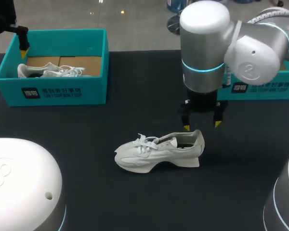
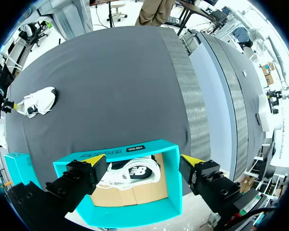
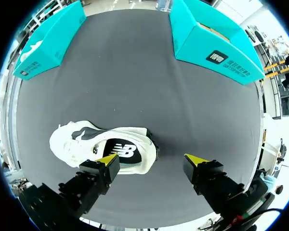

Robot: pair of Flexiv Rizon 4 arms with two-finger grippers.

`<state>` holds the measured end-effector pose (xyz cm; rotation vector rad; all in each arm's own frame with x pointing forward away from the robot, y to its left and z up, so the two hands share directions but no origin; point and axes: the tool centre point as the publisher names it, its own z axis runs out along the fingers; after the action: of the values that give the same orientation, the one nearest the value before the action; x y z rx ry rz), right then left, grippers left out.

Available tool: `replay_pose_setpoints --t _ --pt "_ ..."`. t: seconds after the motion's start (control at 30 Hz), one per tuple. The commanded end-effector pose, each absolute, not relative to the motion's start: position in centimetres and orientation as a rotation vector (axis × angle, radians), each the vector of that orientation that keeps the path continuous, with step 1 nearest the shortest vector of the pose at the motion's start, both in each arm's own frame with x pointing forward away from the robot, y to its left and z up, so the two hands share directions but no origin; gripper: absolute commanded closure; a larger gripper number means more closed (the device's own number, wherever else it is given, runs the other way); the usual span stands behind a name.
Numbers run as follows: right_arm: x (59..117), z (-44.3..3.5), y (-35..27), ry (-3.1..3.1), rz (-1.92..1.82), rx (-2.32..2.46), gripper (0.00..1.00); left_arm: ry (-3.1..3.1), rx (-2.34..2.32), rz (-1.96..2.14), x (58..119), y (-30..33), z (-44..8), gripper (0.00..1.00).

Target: Take the shoe out of the shoebox, open the shoe tongue, remove and reinsert the insole, then place the shoe into the shoebox

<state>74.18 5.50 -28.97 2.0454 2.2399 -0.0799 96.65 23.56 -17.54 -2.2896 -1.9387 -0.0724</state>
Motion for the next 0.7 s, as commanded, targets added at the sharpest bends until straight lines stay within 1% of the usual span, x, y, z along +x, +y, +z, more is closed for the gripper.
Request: replay_pose_setpoints --t 0.03,0.1,0.13,0.23,0.7 --pt "73.1 -26.6 4.6 2.795 0.110 1.380 0.00 -1.939 -2.290 -0.076 96.5 23.6 -17.5 0.00" --pt "72.3 -25.9 5.0 2.943 0.144 1.112 0.00 -1.939 -2.290 -0.076 96.5 23.6 -17.5 0.00" --pt "72.1 -25.7 5.0 2.971 0.132 1.057 0.00 -1.939 -2.290 -0.076 96.5 23.6 -17.5 0.00" --pt "71.8 -24.8 5.0 2.948 0.094 1.088 0.00 -1.939 -2.290 -0.076 96.5 23.6 -17.5 0.00" --pt "71.8 -24.8 5.0 2.948 0.094 1.088 0.00 -1.939 -2.290 -0.076 96.5 23.6 -17.5 0.00"
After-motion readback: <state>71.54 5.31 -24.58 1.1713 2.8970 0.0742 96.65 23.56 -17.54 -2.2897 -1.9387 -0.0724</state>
